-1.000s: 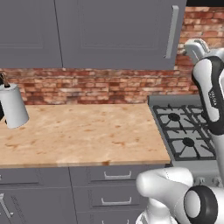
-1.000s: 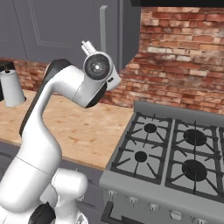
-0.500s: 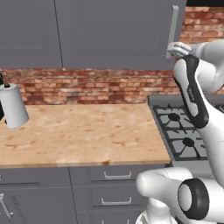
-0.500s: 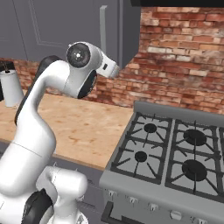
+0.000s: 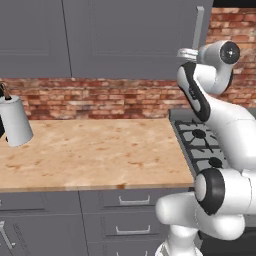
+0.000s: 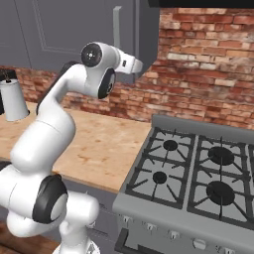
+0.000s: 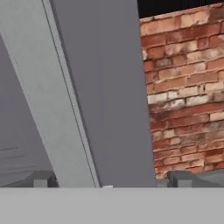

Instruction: Pick the mug and place it in the sink. Pick the bowl and place it in the open cabinet and then close the cabinet.

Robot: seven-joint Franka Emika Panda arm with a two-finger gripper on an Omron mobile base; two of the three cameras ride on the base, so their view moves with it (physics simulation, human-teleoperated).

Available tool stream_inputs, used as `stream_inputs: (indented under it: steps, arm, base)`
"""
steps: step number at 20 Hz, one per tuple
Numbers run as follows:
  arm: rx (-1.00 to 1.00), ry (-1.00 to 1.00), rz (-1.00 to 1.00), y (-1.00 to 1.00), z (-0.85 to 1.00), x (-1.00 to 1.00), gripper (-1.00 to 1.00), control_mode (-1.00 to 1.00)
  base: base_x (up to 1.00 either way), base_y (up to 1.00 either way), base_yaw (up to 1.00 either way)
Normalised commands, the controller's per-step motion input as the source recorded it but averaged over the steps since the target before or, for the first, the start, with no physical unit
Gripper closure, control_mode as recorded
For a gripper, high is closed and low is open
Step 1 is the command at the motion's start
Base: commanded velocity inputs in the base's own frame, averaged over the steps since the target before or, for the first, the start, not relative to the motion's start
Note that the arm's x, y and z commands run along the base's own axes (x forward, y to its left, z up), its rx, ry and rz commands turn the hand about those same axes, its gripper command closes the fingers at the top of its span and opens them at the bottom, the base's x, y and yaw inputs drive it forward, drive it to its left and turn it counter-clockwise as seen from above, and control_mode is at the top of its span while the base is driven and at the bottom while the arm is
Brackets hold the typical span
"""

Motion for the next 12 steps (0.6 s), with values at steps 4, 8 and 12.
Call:
stream_inputs:
  steps: [4,8,12]
  arm:
    - [-0.13,-0.14,0.0,-0.07,-0.24,0.59,-1.0,-1.0]
    - [-0.12,-0.14,0.0,-0.13,-0.28,0.56,-1.0,-1.0]
    - [-0.17,-0.03,0.0,-0.14,-0.17,0.71,-1.0,-1.0]
  base:
    - [0.0,0.0,0.0]
    - [0.0,0.0,0.0]
    - [0.0,0.0,0.0]
